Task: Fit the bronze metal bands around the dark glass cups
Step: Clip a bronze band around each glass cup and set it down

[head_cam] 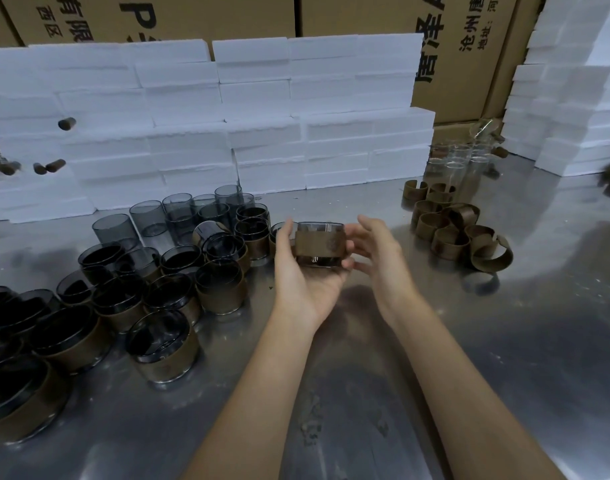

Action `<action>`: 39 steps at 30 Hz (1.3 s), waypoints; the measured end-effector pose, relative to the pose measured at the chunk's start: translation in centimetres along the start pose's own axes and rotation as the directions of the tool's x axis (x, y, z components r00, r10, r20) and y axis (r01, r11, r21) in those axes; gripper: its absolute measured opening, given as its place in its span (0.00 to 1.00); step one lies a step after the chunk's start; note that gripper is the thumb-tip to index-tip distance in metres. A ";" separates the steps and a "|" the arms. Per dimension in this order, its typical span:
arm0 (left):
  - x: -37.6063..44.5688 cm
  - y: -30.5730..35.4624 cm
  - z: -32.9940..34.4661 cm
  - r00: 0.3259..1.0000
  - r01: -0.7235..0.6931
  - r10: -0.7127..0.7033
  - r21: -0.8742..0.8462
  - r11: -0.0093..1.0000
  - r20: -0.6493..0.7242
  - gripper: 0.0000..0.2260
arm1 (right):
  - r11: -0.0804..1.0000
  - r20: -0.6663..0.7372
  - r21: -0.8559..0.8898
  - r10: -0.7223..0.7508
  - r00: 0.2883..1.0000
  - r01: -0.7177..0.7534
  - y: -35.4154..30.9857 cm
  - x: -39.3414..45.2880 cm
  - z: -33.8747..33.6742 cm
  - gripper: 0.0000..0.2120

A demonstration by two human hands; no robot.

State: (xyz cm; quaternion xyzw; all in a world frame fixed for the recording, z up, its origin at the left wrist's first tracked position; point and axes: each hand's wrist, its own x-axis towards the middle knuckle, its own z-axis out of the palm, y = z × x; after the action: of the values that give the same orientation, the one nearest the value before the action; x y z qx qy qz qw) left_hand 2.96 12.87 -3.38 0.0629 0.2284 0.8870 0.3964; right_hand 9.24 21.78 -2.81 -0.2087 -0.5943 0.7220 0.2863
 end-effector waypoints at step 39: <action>-1.6 1.1 0.2 0.699 0.105 0.691 0.929 -0.354 0.184 0.12 | 0.556 0.299 -0.756 -0.176 0.938 0.345 2.9 -0.6 0.7 0.37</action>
State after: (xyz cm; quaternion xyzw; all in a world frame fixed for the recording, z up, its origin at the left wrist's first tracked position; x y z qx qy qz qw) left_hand 3.37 11.08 -2.57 0.1742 0.8829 0.4042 -0.1633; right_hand 8.78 20.45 -5.55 -0.1544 -0.9021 0.3445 0.2089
